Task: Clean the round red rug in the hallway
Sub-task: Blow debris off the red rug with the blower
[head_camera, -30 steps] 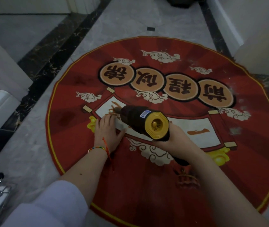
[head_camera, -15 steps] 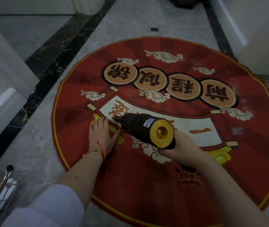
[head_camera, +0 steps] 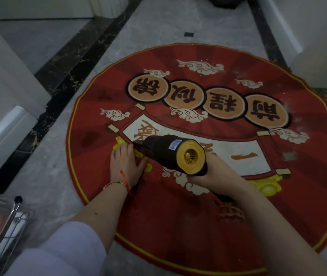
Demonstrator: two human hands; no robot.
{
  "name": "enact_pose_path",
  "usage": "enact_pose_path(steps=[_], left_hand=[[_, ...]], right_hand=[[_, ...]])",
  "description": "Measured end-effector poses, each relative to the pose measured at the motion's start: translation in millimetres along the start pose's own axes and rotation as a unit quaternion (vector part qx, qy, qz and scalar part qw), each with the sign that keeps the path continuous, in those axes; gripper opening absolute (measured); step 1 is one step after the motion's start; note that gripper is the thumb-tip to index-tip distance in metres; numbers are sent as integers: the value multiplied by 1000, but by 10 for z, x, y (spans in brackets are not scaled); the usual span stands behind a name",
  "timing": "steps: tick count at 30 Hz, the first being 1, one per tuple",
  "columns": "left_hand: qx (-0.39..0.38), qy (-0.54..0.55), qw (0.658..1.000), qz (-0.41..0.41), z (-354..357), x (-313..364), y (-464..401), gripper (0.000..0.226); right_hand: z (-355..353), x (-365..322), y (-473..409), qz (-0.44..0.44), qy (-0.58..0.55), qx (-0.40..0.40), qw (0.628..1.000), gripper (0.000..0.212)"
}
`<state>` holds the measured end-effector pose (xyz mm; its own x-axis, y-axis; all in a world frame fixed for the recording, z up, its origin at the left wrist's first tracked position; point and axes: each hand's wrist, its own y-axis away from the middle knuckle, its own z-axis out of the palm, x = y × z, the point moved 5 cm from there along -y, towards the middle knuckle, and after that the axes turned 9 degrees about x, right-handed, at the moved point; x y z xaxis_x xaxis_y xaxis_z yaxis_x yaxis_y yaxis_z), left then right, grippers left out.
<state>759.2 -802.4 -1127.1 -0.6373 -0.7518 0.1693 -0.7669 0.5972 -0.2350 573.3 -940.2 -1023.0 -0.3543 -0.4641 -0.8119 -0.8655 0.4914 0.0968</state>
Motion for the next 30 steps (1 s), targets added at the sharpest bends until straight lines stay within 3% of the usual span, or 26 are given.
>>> enact_pose_path(steps=[7, 12, 18, 24, 30], left_hand=[[-1, -6, 1000, 1, 24, -14, 17, 60], [-8, -4, 1000, 2, 8, 56, 15, 63], [-54, -11, 998, 13, 92, 323, 37, 75], [-102, -21, 994, 13, 131, 576, 124, 86], [-103, -20, 994, 5, 114, 643, 182, 89]], right_hand=[[91, -138, -199, -8, 19, -1, 1000, 24], [-60, -4, 84, 17, 6, 18, 1000, 35], [-445, 358, 783, 74, -22, 115, 990, 37], [-520, 329, 635, 67, -10, 135, 989, 35], [-495, 281, 600, 70, -10, 126, 990, 33]])
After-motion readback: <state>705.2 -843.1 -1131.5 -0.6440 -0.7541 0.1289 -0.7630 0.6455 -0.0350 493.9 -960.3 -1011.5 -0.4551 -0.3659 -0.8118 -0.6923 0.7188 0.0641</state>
